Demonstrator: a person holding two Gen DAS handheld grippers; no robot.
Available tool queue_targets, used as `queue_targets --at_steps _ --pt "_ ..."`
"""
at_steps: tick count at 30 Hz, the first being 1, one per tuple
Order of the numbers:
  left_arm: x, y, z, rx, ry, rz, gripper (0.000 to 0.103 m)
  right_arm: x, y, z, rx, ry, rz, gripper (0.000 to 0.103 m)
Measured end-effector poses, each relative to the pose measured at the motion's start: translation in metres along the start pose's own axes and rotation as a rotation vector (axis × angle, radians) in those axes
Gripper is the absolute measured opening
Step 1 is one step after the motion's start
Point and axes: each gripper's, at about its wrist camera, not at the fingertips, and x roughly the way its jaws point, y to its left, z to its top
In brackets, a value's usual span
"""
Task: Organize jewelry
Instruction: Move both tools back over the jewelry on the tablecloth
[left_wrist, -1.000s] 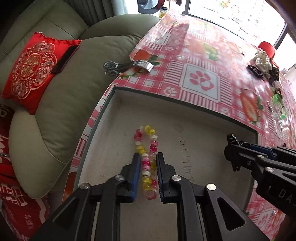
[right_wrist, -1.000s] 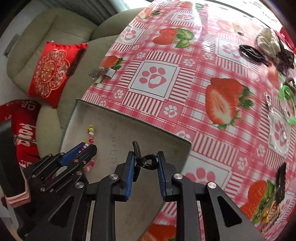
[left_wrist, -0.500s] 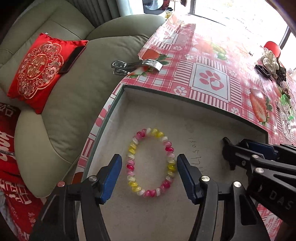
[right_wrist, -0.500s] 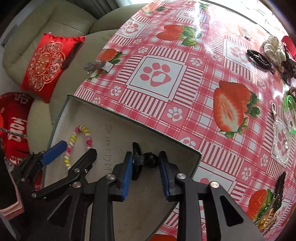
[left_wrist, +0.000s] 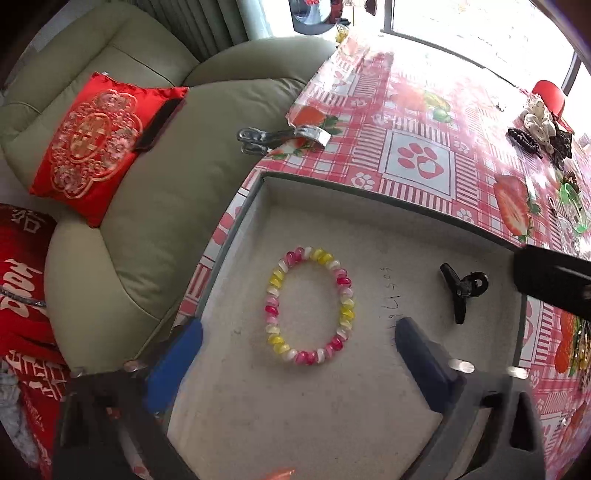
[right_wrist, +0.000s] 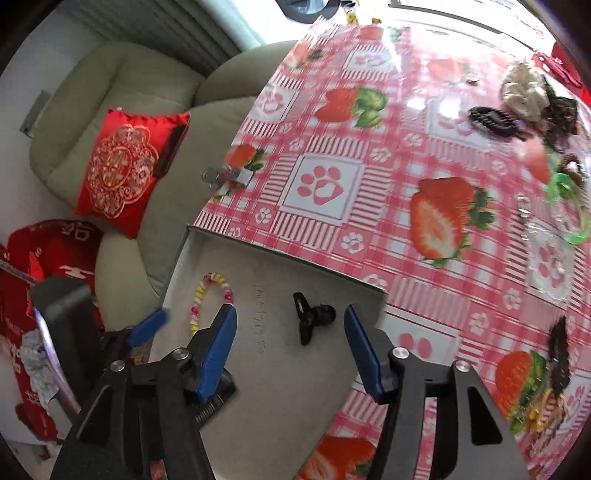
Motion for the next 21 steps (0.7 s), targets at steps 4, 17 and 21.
queue_targets --at_steps 4,17,21 --pt "-0.006 -0.012 -0.005 0.046 0.010 -0.022 0.103 -0.019 -0.017 -0.010 0.036 -0.013 -0.040 0.081" --pt "-0.053 -0.100 -0.026 0.283 0.001 -0.178 0.103 -0.083 -0.134 -0.091 0.288 -0.043 -0.177 0.103" --pt "-0.065 -0.136 -0.036 0.357 0.000 -0.216 0.103 -0.097 -0.162 -0.118 0.362 -0.024 -0.190 0.103"
